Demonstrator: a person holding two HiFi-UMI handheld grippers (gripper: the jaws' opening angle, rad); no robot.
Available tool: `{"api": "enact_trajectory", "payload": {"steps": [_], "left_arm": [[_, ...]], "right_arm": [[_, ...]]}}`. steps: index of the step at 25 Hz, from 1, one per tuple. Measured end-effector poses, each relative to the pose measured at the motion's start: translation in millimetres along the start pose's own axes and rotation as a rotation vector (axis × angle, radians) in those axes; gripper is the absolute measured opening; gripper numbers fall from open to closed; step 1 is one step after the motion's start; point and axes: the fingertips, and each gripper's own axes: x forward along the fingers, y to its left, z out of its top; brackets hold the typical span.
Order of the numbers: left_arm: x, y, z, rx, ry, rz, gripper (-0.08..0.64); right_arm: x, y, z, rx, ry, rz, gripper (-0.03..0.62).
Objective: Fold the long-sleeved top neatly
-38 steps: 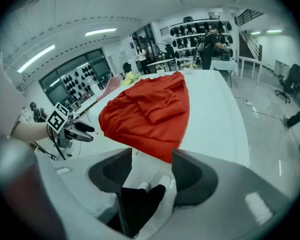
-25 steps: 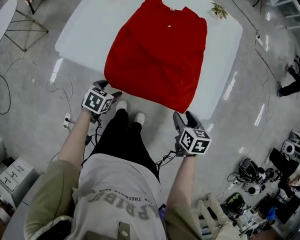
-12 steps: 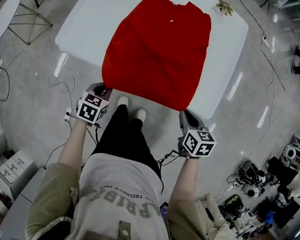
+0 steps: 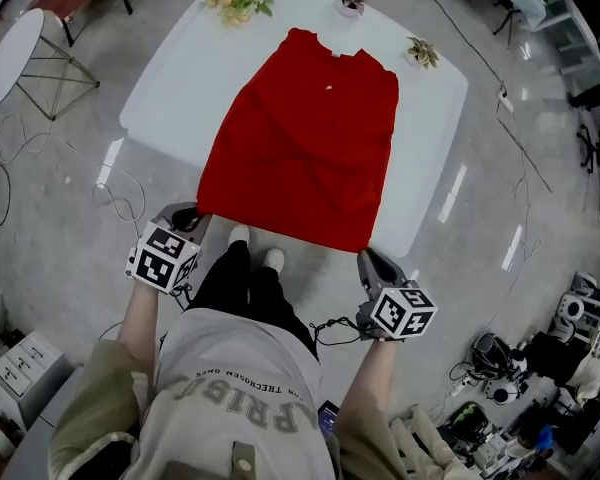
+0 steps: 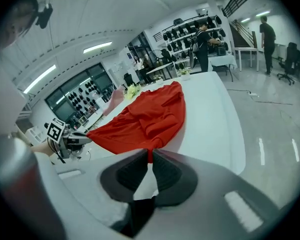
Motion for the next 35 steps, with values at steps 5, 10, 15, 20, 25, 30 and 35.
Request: {"api": "enact_trajectory", "payload": {"steps": [5, 10, 15, 20, 25, 30, 35], "left_arm": [[-9.0, 9.6, 21.9, -0.029, -0.025, -0.021, 0.025], [-10.6, 21.6, 61.7, -0.027, -0.063, -0.022, 0.025], [2.7, 31.8, 106.0, -0.012, -0.084, -0.003, 0.025], [41.0, 48.9, 133.0, -0.036, -0.049, 0.041, 0.025], [77.2, 65.9, 156.5, -0.087, 0.011, 0.112, 0.025], [105.7, 77.5, 169.4, -0.112, 0.062, 0.184, 0.026], [125.9, 84.3, 173.4, -0.161, 0.069, 0.203, 0.062]], "right_arm": [[-8.0, 11.3, 25.2, 0.071, -0.075, -0.012, 0.032], [-9.0, 14.3, 58.5, 0.085, -0.130, -0.010, 0.029], [2.5, 3.2, 92.9, 0.099, -0.141, 0.012, 0.029], [28.0, -21.7, 126.0, 0.155, -0.152, 0.051, 0.029], [62.5, -49.9, 156.8, 0.180, -0.114, 0.073, 0.028], [97.0, -77.1, 172.5, 0.149, -0.037, 0.047, 0.028], [120.4, -88.6, 177.3, 0.041, 0.041, 0.028, 0.002]]}}
